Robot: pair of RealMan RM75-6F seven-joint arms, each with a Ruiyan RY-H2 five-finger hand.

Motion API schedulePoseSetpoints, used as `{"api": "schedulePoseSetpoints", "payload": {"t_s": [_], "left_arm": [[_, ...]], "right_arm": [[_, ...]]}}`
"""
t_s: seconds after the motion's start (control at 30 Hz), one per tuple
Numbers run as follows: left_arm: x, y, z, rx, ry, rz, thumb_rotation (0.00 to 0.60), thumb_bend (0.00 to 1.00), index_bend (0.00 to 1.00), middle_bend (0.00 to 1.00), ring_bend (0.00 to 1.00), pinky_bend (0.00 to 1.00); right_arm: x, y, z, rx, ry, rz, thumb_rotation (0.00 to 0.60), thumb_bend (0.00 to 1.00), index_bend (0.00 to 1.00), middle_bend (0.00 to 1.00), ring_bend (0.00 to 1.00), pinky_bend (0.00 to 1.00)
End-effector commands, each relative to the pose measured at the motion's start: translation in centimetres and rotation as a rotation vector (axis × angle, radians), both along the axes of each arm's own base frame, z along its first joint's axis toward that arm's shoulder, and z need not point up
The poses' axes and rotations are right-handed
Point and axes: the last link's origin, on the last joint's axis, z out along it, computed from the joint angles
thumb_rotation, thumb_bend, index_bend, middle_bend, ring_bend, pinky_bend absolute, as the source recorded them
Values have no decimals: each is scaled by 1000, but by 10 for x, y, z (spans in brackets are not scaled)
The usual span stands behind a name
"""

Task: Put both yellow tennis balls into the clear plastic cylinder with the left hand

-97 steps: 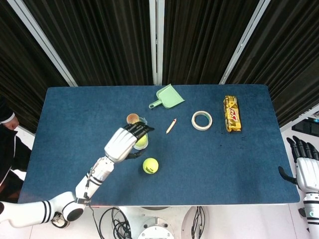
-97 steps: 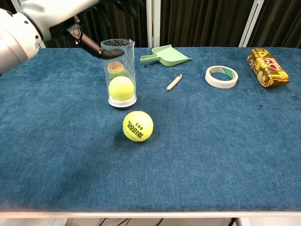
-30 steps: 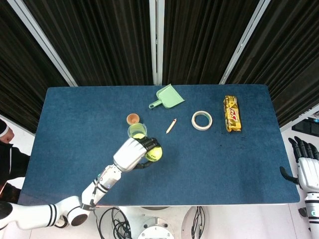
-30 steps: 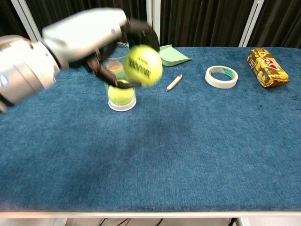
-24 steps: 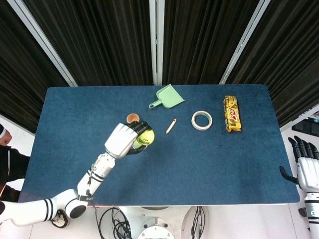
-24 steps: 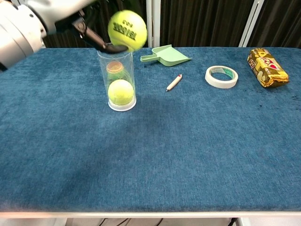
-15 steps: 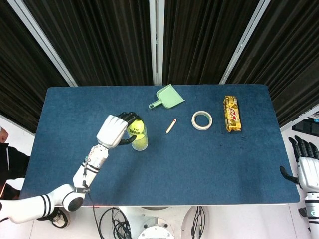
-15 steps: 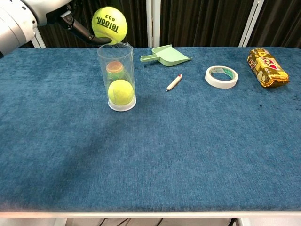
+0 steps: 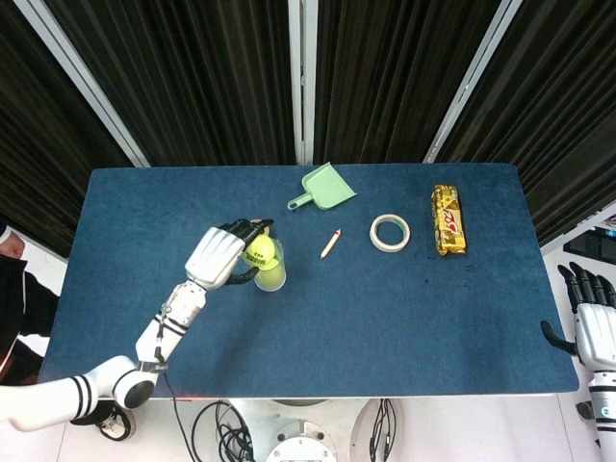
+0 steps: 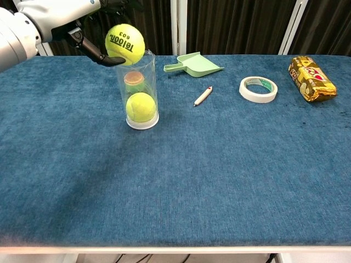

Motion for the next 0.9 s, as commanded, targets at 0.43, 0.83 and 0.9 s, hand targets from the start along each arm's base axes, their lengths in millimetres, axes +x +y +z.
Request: {"api": "schedulePoseSetpoints", "payload": {"t_s": [0.43, 0.83, 0.9], "left_arm": [[-5, -24, 30, 103, -15, -43, 600, 262, 160, 167, 142, 370], [-150, -108, 100, 376, 286, 206, 600, 245, 229, 203, 138, 289], [-173, -124, 107, 368, 333, 261, 600, 225, 196, 193, 120, 255]], "right_arm": [[-1, 0, -2, 6, 3, -7, 600, 244, 0, 0, 0, 0], [-5, 0, -14, 26, 116, 124, 600, 194, 0, 0, 0, 0], [-6, 1, -16, 16, 126, 139, 600, 180, 0, 0, 0, 0]]}}
